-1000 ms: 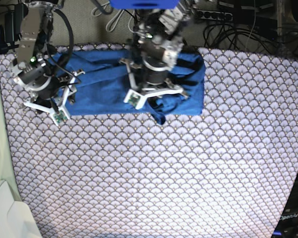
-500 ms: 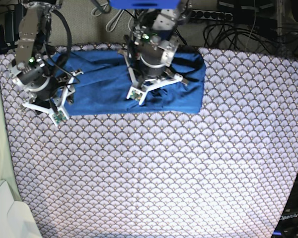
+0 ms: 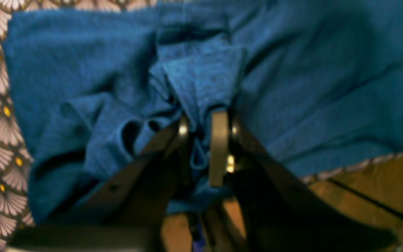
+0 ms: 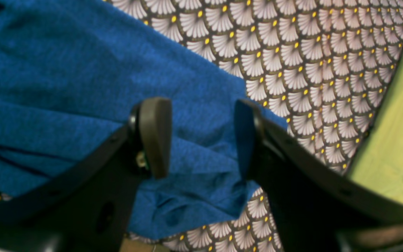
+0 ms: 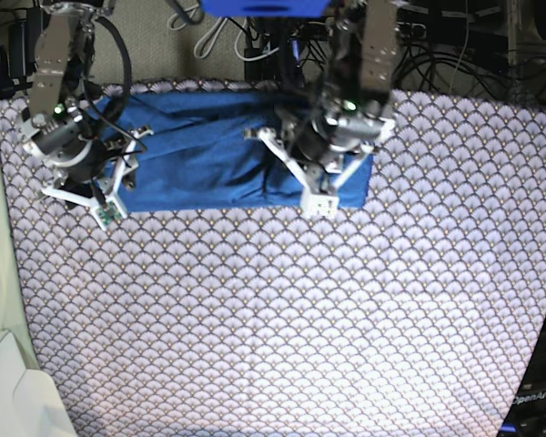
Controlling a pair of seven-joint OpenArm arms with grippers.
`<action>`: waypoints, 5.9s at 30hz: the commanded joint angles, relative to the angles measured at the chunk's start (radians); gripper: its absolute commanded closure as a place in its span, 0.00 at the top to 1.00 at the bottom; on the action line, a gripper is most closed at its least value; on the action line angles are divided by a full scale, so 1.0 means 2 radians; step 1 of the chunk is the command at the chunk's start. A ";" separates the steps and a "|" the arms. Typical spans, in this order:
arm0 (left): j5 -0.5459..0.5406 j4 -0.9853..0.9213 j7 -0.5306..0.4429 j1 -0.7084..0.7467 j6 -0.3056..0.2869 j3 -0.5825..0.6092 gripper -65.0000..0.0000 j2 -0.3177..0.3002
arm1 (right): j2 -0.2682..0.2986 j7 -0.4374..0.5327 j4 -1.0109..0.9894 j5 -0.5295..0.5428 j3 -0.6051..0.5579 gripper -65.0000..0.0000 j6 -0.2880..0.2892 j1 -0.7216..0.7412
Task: Fold the T-shirt properly
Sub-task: 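Lift the shirt end with the left gripper and fold it toward the right gripper, then lower the folded end onto the shirt and press it flat with the left gripper, then smooth the folded bundle with the left gripper, pulling its edge outward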
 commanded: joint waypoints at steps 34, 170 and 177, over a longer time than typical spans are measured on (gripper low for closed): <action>-0.040 -0.046 -0.006 -0.047 0.184 0.106 0.00 0.005 | 0.003 0.008 0.007 0.004 -0.025 0.47 0.005 0.001; -0.257 -0.179 -0.018 -0.176 0.180 0.186 0.00 -0.242 | 0.003 0.008 0.008 0.003 -0.020 0.47 0.005 0.005; -0.253 -0.166 -0.014 -0.173 0.179 0.187 0.00 -0.258 | -0.008 -0.003 0.006 0.002 0.023 0.47 0.005 0.007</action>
